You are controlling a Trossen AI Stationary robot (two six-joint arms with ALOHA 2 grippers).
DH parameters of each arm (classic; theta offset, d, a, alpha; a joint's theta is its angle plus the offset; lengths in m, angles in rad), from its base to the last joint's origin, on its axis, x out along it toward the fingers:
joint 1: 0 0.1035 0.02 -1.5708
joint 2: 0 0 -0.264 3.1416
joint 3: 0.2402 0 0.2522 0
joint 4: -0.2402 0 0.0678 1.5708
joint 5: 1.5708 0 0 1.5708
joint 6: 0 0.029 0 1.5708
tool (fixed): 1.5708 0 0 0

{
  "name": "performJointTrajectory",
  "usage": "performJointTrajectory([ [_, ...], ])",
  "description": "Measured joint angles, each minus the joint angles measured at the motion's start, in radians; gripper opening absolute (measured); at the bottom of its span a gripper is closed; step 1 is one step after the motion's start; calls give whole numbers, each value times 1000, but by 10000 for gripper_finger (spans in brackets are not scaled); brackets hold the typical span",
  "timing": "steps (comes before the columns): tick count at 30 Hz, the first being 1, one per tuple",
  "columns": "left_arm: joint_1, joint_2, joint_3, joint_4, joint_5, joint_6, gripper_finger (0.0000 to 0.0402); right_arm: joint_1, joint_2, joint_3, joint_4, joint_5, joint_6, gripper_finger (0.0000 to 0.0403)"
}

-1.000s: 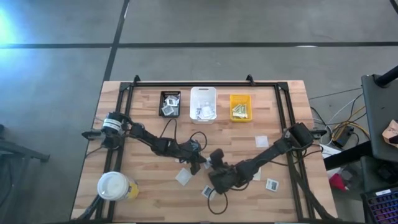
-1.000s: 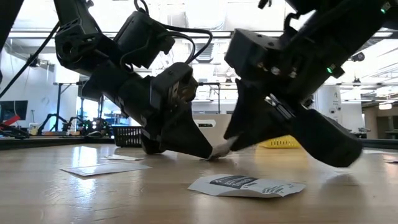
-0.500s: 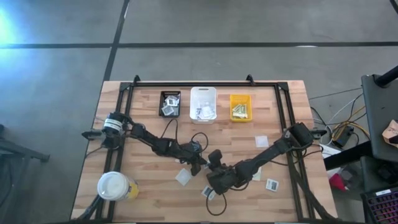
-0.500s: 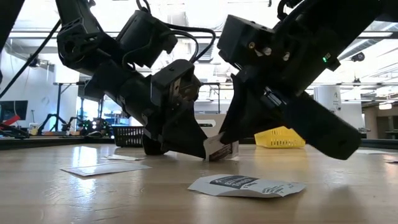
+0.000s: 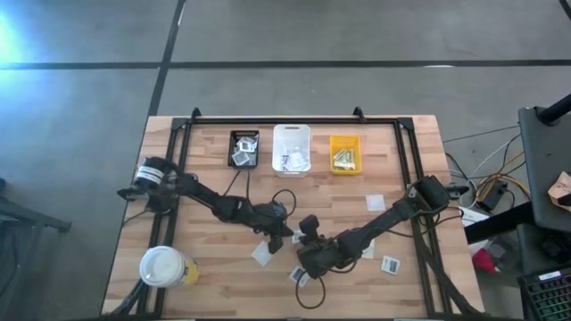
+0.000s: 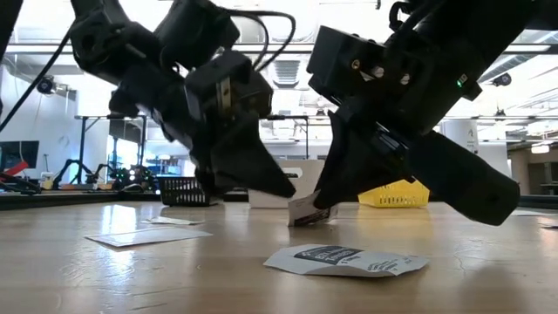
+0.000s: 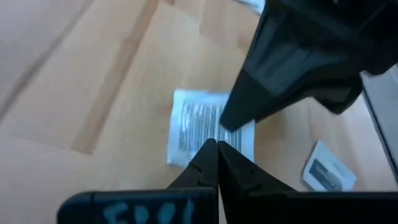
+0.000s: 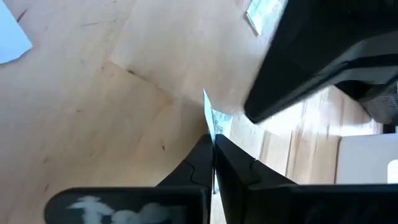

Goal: Pick & Place First Aid Supplies
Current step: Put the towelette pack into the black basket

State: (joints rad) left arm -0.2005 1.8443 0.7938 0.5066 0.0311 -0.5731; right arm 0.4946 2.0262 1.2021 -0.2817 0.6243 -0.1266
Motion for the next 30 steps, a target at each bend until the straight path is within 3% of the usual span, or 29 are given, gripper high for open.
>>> performJointTrajectory([
  [13,7,-196,0,-241,-19,214,0,32,-45,54,-32,49,59,8],
  [23,6,-279,0,-266,-53,416,2,61,-158,43,-152,78,242,8],
  [30,6,-278,0,-267,-70,493,72,64,-220,45,-278,88,393,8],
])
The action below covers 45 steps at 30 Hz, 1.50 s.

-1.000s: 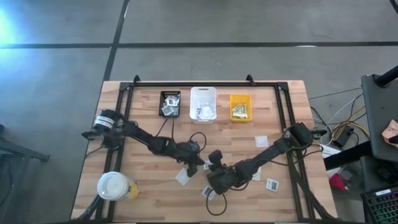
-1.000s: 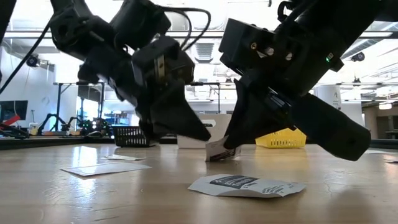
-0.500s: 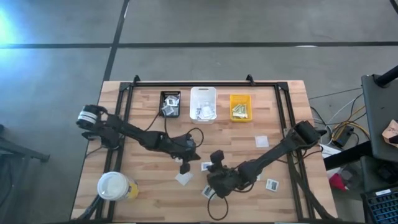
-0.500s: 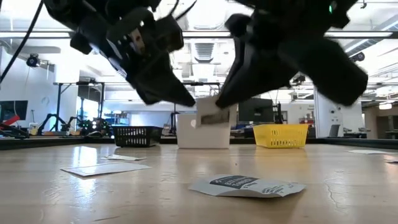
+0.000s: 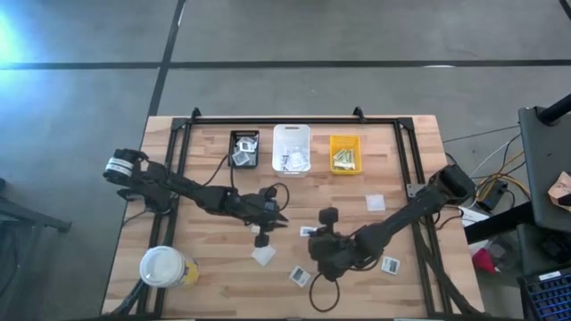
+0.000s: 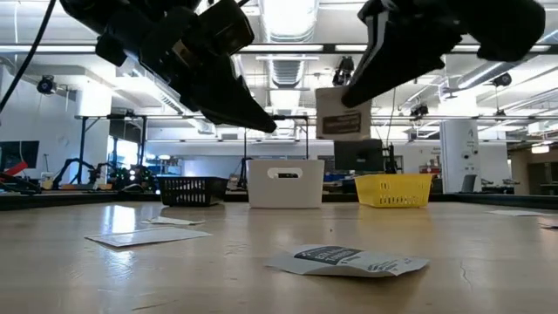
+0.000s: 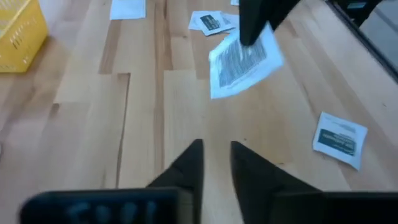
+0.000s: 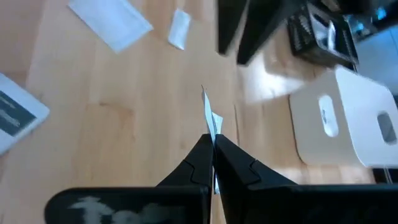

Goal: Pick & Place First Aid Supplies
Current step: Put the towelette pack into the black basket

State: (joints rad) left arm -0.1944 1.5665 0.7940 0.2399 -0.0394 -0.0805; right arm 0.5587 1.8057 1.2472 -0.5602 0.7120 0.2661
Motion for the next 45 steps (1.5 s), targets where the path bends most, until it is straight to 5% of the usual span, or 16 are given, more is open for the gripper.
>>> performJointTrajectory([
  [7,-2,0,2,22,0,2,147,-6,-61,-6,-61,24,134,8],
  [26,-34,0,2,153,4,54,154,-77,-103,-11,91,-89,199,8],
  [38,-44,0,2,220,5,69,134,-106,-103,-11,187,-134,195,8],
  [45,-43,0,2,211,4,84,69,-114,-102,-11,187,-137,195,8],
])
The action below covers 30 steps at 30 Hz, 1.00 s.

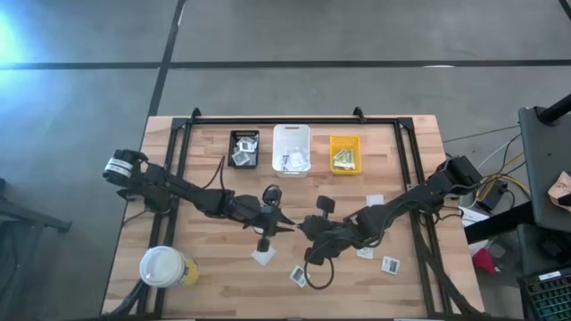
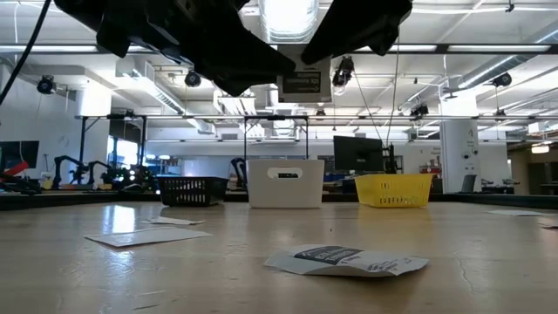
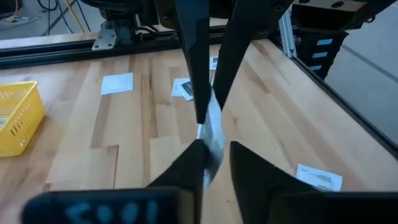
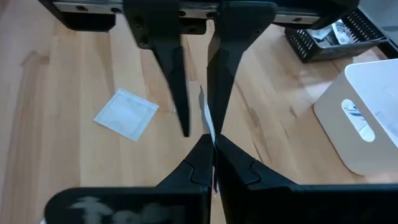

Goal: Pick & Place First Aid Supplies
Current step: Put the towelette pack into the black basket

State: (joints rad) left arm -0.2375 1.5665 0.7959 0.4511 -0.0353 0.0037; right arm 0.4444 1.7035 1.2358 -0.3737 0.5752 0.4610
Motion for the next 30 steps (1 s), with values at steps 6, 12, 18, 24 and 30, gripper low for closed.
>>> performJointTrajectory([
  [6,0,0,0,-6,-1,22,6,-3,0,0,4,-10,-4,8],
  [12,0,0,0,-8,-1,21,3,-7,0,0,8,-11,-16,9],
  [18,0,0,0,-37,-11,17,2,-21,1,0,10,-12,0,48],
  [24,0,-8,0,-139,-97,2,1,-25,-11,0,-1,7,-16,104],
  [30,6,-77,0,-322,-266,-37,1,-24,-62,0,-74,5,-16,135],
])
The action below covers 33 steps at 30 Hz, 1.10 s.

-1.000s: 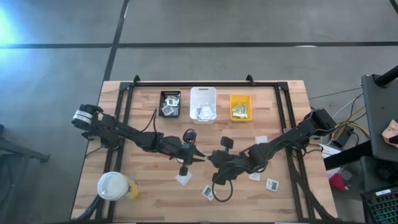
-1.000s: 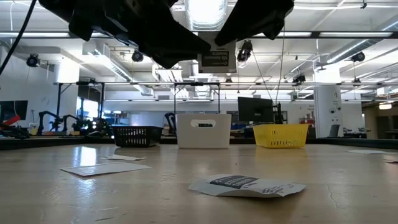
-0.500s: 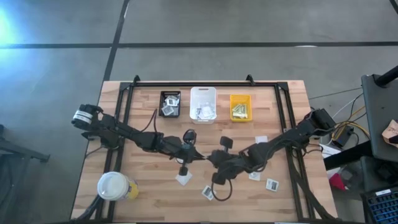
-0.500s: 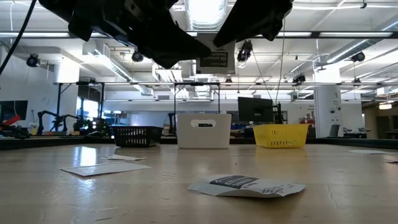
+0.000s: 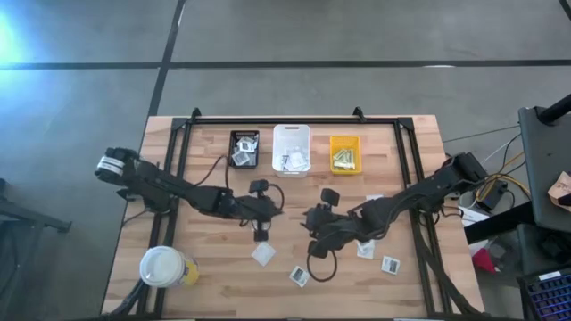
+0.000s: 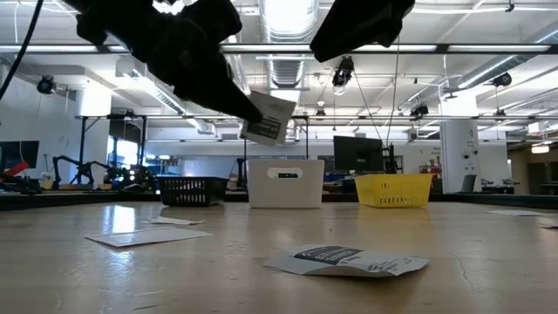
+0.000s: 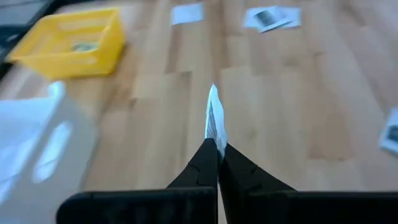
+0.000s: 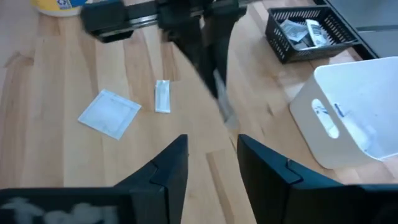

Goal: Pick & Place First Aid Supplies
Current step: Put the towelette pack into the black basket

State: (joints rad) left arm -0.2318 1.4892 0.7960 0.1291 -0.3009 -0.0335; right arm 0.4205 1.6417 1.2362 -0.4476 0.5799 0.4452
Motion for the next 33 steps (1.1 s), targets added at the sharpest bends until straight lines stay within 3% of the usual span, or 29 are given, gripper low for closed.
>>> performJointTrajectory([
  [6,54,-112,0,-158,-66,-25,0,7,-30,0,-30,-5,1,141],
  [21,327,-368,0,-417,-62,-54,0,38,-30,-10,-52,-16,1,108],
  [28,490,-406,-15,-480,-50,-231,0,38,-30,-14,-51,-16,1,94],
  [33,579,-397,-61,-473,34,-299,0,38,-30,-14,-51,-16,19,84],
])
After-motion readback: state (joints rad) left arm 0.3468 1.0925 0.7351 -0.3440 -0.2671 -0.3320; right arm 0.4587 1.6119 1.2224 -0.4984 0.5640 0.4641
